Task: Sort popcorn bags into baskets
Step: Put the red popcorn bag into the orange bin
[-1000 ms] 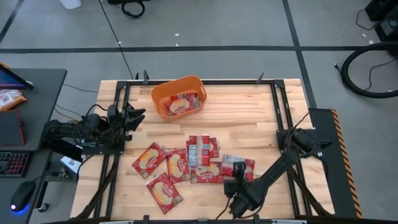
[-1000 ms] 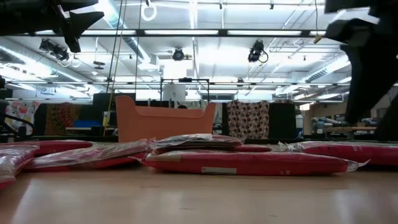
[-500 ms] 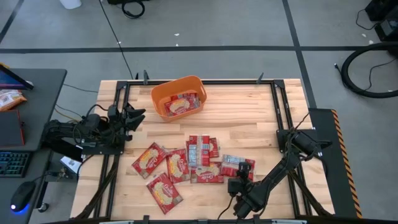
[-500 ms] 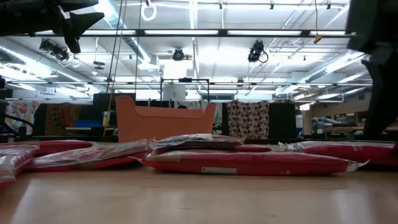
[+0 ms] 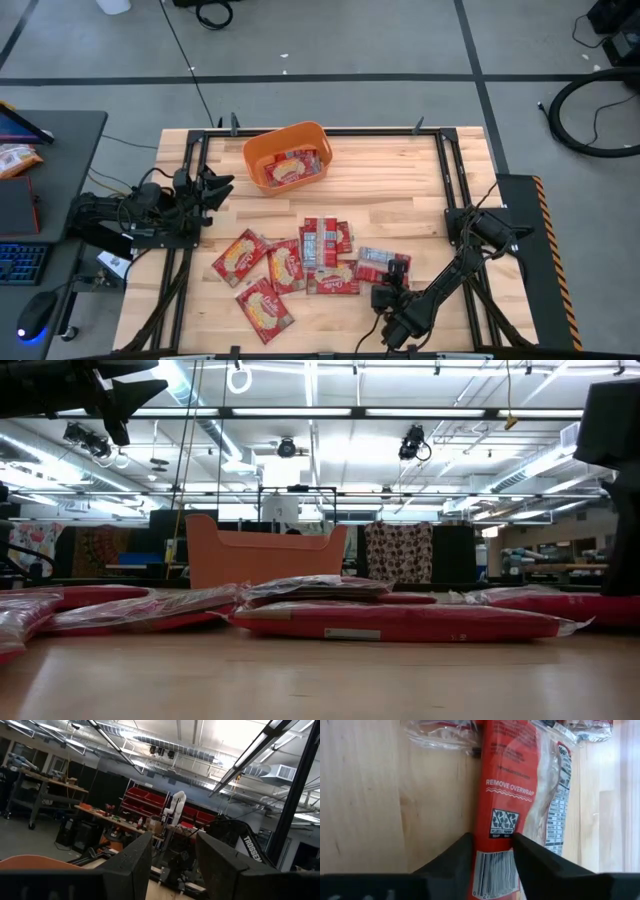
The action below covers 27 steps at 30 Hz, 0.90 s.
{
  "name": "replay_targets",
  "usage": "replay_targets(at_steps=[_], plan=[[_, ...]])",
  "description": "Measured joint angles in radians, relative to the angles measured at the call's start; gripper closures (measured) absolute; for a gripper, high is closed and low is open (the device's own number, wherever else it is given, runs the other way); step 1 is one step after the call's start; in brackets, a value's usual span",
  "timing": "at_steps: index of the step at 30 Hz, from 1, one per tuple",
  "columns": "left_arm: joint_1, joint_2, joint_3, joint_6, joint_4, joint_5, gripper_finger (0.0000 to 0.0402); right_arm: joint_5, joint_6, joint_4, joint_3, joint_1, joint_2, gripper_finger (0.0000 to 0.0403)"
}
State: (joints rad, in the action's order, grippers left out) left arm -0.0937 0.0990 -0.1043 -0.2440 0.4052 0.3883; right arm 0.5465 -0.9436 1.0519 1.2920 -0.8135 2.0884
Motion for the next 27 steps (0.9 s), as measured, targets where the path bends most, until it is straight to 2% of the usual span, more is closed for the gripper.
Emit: replay_targets(at_steps=[6, 10, 18, 21, 27], plan=[[0.0, 0.0, 0.0, 0.0, 0.0, 0.0, 0.0246, -0.002, 0.005, -0.012, -0.004, 0.001, 0.001, 0.0342], [0.0, 0.0, 0.0, 0.001, 0.0, 0.0, 0.0246, 0.0, 0.059, 0.056, 0.03, 0.005, 0.006, 0.0389], [0.0, 0.0, 0.0, 0.001, 0.0, 0.003, 0.0246, 0.086, 0.113, 0.373, 0.203, 0.065, 0.006, 0.0392], [0.0, 0.0, 0.0, 0.001, 0.0, 0.003, 0.0246, 0.166, 0.18, 0.415, 0.256, 0.081, 0.006, 0.0395], [0.0, 0.0, 0.0, 0.004, 0.002, 0.004, 0.0246, 0.412, 0.39, 0.454, 0.348, 0.164, 0.006, 0.039]])
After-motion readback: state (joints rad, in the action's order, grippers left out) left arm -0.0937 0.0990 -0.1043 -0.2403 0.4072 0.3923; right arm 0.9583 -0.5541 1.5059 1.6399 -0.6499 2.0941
